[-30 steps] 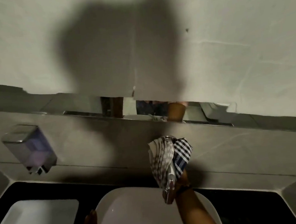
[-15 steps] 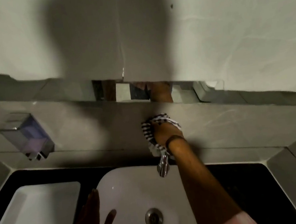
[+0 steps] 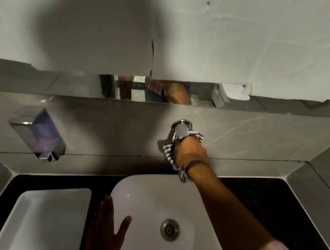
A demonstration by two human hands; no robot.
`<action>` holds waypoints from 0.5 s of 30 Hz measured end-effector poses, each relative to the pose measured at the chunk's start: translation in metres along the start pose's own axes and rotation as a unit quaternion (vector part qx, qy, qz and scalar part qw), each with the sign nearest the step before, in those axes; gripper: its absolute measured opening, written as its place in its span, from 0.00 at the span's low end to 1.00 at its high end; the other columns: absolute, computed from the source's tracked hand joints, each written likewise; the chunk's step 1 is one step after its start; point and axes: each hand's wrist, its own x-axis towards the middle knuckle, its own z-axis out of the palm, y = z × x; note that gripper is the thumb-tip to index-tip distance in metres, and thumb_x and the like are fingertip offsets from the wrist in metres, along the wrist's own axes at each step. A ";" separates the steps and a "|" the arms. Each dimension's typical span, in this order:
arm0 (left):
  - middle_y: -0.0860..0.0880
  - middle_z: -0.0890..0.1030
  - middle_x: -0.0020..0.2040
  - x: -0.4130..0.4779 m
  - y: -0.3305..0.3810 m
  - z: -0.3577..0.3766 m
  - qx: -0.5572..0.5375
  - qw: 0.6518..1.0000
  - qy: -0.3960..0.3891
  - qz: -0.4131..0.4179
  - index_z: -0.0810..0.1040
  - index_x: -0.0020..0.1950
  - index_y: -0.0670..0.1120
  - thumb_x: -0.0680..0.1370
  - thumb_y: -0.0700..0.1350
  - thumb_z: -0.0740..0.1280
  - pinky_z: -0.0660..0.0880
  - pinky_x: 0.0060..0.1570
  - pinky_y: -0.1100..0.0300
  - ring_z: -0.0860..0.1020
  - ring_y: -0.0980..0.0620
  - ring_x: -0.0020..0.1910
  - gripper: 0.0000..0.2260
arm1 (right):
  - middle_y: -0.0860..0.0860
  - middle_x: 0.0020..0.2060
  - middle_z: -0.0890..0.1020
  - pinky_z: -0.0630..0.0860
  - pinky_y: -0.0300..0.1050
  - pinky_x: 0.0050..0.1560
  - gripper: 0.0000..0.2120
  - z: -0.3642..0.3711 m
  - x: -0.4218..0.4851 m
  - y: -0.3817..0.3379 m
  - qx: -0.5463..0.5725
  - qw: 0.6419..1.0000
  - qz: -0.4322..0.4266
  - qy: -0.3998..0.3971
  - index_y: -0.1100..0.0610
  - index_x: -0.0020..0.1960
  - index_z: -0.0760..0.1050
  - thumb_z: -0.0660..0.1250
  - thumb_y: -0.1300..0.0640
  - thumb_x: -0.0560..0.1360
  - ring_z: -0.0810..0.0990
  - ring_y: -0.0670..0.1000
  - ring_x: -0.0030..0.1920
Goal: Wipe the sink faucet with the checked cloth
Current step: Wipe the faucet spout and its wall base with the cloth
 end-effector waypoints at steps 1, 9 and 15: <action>0.51 0.45 0.83 -0.001 0.000 -0.001 0.001 1.000 0.000 0.002 0.36 0.81 0.52 0.72 0.76 0.42 0.51 0.80 0.50 0.50 0.50 0.82 0.46 | 0.56 0.57 0.82 0.78 0.41 0.39 0.17 -0.003 0.003 -0.009 -0.024 1.000 -0.007 0.003 0.58 0.64 0.77 0.62 0.52 0.79 0.83 0.57 0.50; 0.51 0.45 0.83 0.000 -0.002 0.000 -0.012 1.000 0.000 -0.002 0.35 0.80 0.52 0.72 0.77 0.42 0.52 0.80 0.49 0.49 0.51 0.82 0.45 | 0.58 0.55 0.84 0.76 0.52 0.56 0.21 0.001 -0.025 0.033 -0.212 0.962 -0.134 0.105 0.56 0.58 0.74 0.56 0.40 0.80 0.82 0.61 0.57; 0.51 0.45 0.84 0.000 -0.003 0.002 -0.015 1.000 -0.011 0.001 0.35 0.81 0.52 0.72 0.76 0.44 0.51 0.80 0.50 0.49 0.50 0.83 0.45 | 0.52 0.45 0.84 0.80 0.48 0.53 0.25 -0.011 -0.008 -0.023 -0.215 0.970 -0.114 -0.019 0.55 0.52 0.78 0.65 0.35 0.69 0.84 0.56 0.45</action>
